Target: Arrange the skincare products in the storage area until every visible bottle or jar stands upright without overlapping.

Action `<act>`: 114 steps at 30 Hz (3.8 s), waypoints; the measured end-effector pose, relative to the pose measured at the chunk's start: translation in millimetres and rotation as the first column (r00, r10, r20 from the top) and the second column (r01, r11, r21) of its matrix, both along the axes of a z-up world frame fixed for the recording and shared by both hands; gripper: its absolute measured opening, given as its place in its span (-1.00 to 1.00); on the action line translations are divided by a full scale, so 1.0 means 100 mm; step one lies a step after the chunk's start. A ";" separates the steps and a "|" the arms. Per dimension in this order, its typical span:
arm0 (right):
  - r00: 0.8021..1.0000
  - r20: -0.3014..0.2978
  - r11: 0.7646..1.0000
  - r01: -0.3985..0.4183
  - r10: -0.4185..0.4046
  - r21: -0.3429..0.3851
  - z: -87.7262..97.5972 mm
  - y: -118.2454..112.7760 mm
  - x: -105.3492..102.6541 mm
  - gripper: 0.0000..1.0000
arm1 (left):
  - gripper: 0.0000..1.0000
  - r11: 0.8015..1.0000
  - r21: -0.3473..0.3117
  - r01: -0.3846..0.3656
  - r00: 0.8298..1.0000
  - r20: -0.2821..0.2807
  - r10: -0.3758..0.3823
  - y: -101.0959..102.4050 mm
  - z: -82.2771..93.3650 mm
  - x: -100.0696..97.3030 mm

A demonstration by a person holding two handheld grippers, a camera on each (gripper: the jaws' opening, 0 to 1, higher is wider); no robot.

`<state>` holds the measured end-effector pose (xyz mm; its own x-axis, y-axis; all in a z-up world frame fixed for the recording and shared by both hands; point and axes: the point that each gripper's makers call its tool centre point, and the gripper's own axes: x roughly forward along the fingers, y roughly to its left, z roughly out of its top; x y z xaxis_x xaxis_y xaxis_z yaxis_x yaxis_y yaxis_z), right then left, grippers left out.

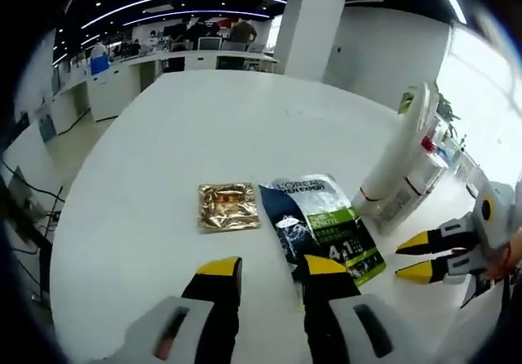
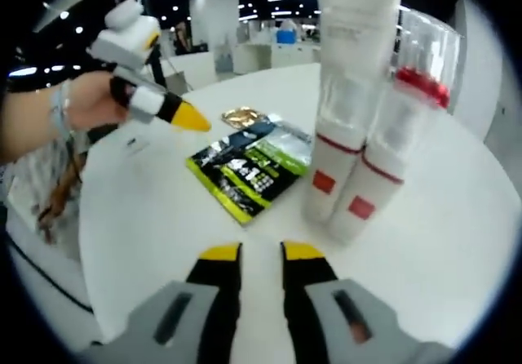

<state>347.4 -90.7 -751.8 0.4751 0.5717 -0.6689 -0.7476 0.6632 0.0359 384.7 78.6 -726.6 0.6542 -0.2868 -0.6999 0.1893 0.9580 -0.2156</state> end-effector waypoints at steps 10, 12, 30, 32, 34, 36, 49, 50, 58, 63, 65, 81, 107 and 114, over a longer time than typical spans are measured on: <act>1.000 -0.009 0.999 0.028 -0.028 0.046 0.10 -0.09 -0.05 -0.66 | -0.24 0.978 0.160 -0.133 0.989 -0.046 0.142 0.75 0.08 -0.34; 0.999 -0.010 0.998 0.032 -0.031 0.048 0.11 -0.09 -0.05 -0.66 | -0.07 0.975 0.143 -0.170 0.979 -0.088 0.183 0.86 0.07 -0.43; 1.000 -0.004 0.998 0.020 -0.020 0.052 0.17 -0.13 -0.10 -0.66 | 0.30 0.956 0.253 -0.146 0.901 -0.366 0.234 1.04 -0.40 -0.98; 1.000 -0.004 0.998 0.022 -0.022 0.055 0.17 -0.13 -0.10 -0.66 | 0.28 0.959 0.230 -0.167 0.901 -0.359 0.243 1.09 -0.39 -0.93; 1.000 -0.002 0.998 0.025 -0.025 0.057 0.18 -0.13 -0.11 -0.66 | 0.25 0.958 0.250 -0.142 0.895 -0.380 0.232 1.15 -0.41 -0.94; 1.000 0.001 0.998 0.023 -0.023 0.058 0.18 -0.13 -0.11 -0.66 | 0.22 0.963 0.243 -0.119 0.890 -0.403 0.212 1.16 -0.42 -0.93; 0.999 -0.001 0.998 0.034 -0.034 0.050 0.16 -0.17 -0.14 -0.67 | -0.15 0.964 0.257 -0.068 0.856 -0.481 0.188 1.12 -0.38 -1.00; 0.999 -0.002 0.998 0.035 -0.035 0.049 0.16 -0.18 -0.14 -0.67 | -0.16 0.964 0.258 -0.066 0.857 -0.479 0.187 1.12 -0.38 -1.00; 0.999 0.000 0.998 0.049 -0.049 0.049 0.17 -0.22 -0.12 -0.67 | -0.17 0.959 0.274 -0.067 0.842 -0.500 0.202 1.10 -0.36 -1.01; 0.999 -0.001 0.998 0.048 -0.048 0.046 0.16 -0.22 -0.13 -0.67 | -0.17 0.957 0.284 -0.065 0.852 -0.484 0.201 1.11 -0.27 -0.98; 0.999 -0.003 0.998 0.046 -0.046 0.044 0.16 -0.21 -0.14 -0.67 | -0.17 0.957 0.282 -0.073 0.852 -0.480 0.206 1.11 -0.23 -0.97; 0.999 -0.006 0.998 0.043 -0.042 0.041 0.15 -0.23 -0.17 -0.67 | -0.17 0.973 0.214 -0.083 0.884 -0.435 0.171 0.83 0.02 -0.74; 0.996 -0.016 0.994 0.094 -0.093 0.049 0.16 -0.35 -0.13 -0.67 | -0.17 0.992 0.103 -0.067 0.919 -0.381 0.102 0.22 0.07 -0.24; 0.995 -0.016 0.993 0.099 -0.098 0.058 0.17 -0.34 -0.13 -0.67 | -0.18 0.992 0.100 -0.071 0.916 -0.388 0.105 0.20 0.05 -0.22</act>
